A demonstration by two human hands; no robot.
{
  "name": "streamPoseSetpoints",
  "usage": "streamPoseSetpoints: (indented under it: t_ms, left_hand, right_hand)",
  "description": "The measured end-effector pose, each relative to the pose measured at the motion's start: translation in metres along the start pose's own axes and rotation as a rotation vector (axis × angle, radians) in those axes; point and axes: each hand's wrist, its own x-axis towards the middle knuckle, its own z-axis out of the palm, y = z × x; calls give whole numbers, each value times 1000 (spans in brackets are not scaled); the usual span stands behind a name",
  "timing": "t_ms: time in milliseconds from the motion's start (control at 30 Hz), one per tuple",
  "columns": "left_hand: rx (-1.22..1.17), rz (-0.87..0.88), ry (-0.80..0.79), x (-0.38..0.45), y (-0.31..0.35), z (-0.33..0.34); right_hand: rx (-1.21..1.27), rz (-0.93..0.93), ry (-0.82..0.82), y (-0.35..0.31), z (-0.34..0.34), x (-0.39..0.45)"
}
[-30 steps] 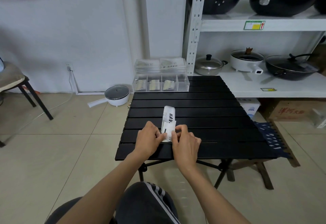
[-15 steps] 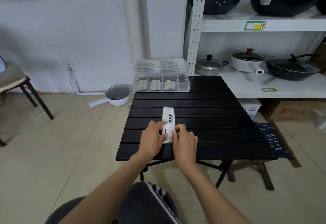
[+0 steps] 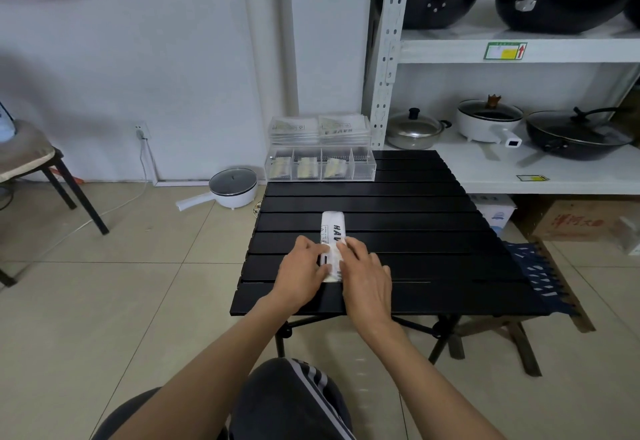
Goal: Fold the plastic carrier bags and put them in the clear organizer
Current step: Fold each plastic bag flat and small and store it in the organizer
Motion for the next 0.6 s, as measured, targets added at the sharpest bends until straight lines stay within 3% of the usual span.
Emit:
streamPoseSetpoints:
  t_ms: [133,367,467,600]
  left_hand:
    - [58,116,-51,2,0,-9]
    - [291,330,-312,16,-14,-34]
    - [298,361,-273,17,-15,-35]
    - [128,323,-165,12,-10,-38]
  right_hand:
    - [-70,-35,-104,4,-3,4]
    - [-10,-96,-198,15,-12,20]
    - [62,-121,-260,23,-15,25]
    - [236,-130,-324,34,-25,29]
